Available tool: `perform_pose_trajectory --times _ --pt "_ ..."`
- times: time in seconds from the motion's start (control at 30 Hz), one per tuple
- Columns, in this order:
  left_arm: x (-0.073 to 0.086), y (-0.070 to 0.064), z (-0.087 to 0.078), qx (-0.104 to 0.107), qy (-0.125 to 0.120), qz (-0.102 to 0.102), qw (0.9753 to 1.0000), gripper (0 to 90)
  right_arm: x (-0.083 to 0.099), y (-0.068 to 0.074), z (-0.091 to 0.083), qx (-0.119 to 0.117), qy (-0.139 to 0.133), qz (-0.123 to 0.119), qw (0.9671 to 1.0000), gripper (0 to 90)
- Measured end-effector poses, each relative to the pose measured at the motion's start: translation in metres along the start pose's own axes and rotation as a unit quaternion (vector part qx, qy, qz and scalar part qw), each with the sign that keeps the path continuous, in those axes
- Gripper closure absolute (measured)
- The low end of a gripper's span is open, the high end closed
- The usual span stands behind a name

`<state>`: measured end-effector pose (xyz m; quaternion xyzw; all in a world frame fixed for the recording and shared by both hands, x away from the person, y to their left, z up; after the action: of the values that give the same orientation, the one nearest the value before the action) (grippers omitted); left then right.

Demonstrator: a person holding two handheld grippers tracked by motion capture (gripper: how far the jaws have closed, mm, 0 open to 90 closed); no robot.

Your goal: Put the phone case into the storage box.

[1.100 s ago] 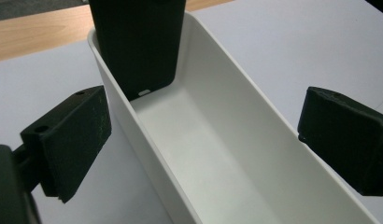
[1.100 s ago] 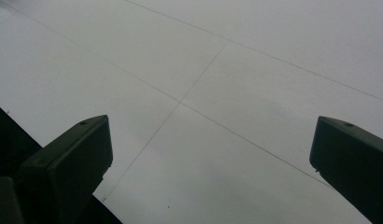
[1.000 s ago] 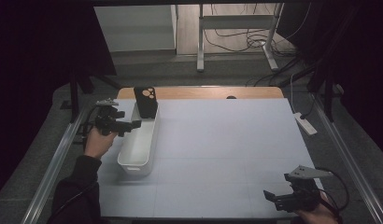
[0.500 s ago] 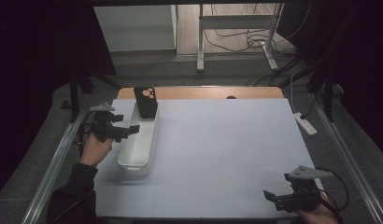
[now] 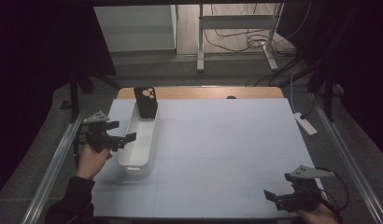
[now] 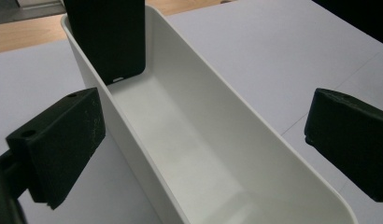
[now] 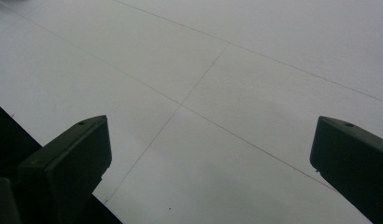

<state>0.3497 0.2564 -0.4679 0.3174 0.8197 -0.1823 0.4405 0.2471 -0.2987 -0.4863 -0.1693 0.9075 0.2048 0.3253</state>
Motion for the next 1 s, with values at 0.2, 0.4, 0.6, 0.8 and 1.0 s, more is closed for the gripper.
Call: perform_pose_trajectory --times 0.2,0.4,0.6,0.8,1.0 --pt "0.006 -0.007 -0.002 -0.014 0.003 0.005 0.9999 0.0 0.000 0.000 0.000 0.001 0.002 -0.001 1.0000 0.0" --pt "0.010 -0.017 -0.006 -0.032 0.002 0.007 0.9995 0.0 0.000 0.001 0.001 0.001 0.001 -0.002 1.0000 0.0" --pt "0.016 -0.023 -0.010 -0.030 0.004 0.006 0.9995 0.0 0.000 0.001 0.000 0.001 0.000 -0.003 1.0000 0.0" --pt "0.017 -0.032 -0.018 -0.022 -0.003 0.010 0.9997 0.0 0.000 0.002 0.001 0.002 0.003 -0.005 1.0000 0.0" --pt "0.019 -0.041 -0.023 -0.020 -0.004 0.015 0.9997 0.0 0.000 0.002 0.001 0.003 0.002 -0.004 1.0000 0.0"
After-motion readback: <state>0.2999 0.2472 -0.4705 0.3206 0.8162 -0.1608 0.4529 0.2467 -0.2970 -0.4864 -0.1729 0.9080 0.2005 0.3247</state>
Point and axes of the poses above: each handheld gripper's, and its own axes: z roughly forward along the jaws, x roughly out of its underside, y roughly to its left, the point moved 4 cm from there along z, roughly forward along the jaws, and after that the axes turned 14 degrees about z, right-handed, at the moved point
